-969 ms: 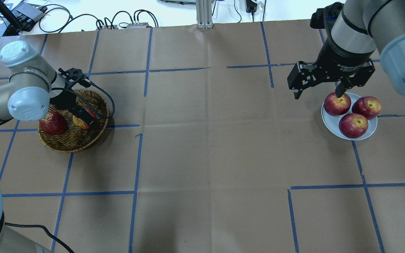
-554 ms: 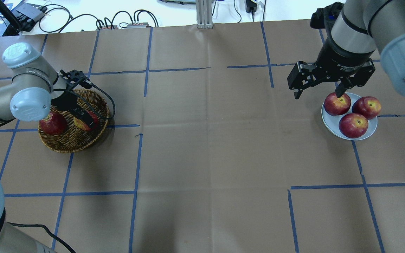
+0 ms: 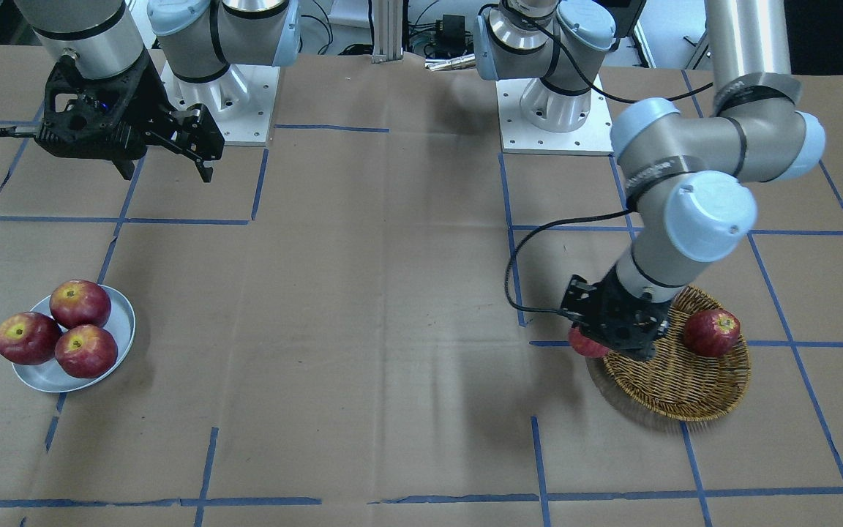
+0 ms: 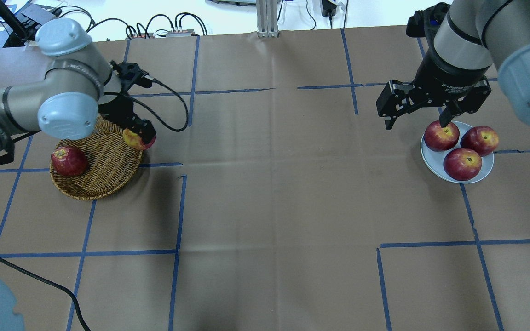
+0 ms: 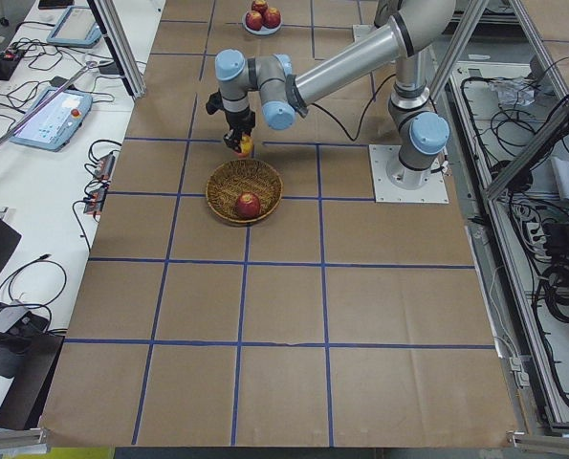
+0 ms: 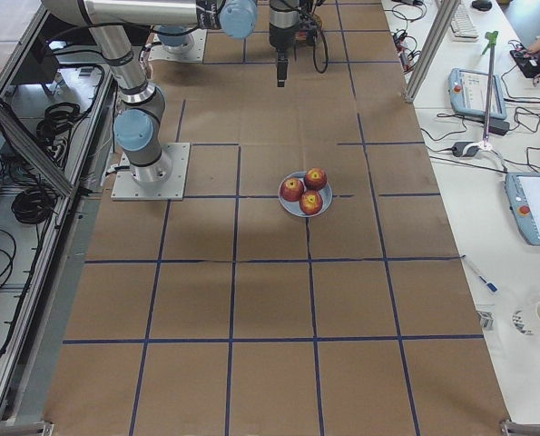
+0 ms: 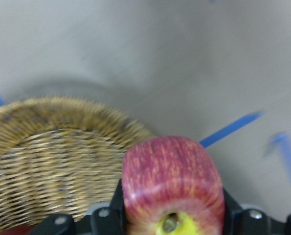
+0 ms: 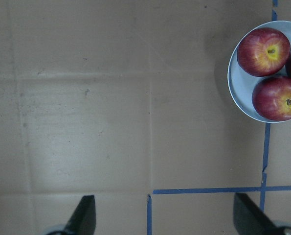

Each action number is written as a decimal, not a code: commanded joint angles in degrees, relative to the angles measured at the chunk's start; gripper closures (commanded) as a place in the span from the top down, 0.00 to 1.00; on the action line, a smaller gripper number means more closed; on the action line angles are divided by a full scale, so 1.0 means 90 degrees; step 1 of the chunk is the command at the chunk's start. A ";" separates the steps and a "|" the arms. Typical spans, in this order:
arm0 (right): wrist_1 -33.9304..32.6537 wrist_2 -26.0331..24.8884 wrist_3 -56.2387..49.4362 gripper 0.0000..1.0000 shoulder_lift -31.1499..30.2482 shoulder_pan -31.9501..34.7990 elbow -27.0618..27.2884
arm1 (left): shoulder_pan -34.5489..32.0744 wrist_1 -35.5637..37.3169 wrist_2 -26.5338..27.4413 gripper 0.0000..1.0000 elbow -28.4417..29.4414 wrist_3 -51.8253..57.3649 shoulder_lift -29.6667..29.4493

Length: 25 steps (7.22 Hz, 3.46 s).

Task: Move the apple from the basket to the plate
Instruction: 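Lift the apple with the left gripper and carry it toward the table center, then set the apple on the table and open the left gripper, then move the right gripper toward the apple while the left gripper returns above the basket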

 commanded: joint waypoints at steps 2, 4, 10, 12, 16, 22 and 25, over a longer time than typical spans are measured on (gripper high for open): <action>0.0000 0.0003 0.0010 1.00 -0.0004 0.0000 0.0008 | -0.1960 -0.0275 -0.0015 0.36 0.0770 -0.2669 -0.0633; 0.0000 0.0003 0.0000 1.00 -0.0004 0.0000 -0.0002 | -0.2607 -0.0265 0.0014 0.36 0.1376 -0.2957 -0.1298; 0.0000 0.0003 0.0010 1.00 -0.0004 0.0000 -0.0002 | -0.2843 -0.0158 -0.0054 0.51 0.1612 -0.3359 -0.1886; 0.0000 0.0003 0.0010 1.00 -0.0004 0.0000 -0.0002 | -0.2863 -0.0148 -0.0054 0.56 0.1612 -0.3358 -0.1916; 0.0000 0.0003 0.0010 1.00 -0.0004 0.0000 -0.0002 | -0.2873 -0.0148 -0.0073 0.99 0.1622 -0.3378 -0.1906; -0.0039 0.0003 0.0058 1.00 0.0162 0.0019 -0.0060 | -0.1889 -0.3583 -0.0064 0.99 0.3521 -0.2931 -0.0231; -0.0429 0.0062 0.1059 1.00 0.0960 0.0689 -0.0526 | -0.1341 -0.4268 -0.0045 0.99 0.3606 -0.2909 0.0565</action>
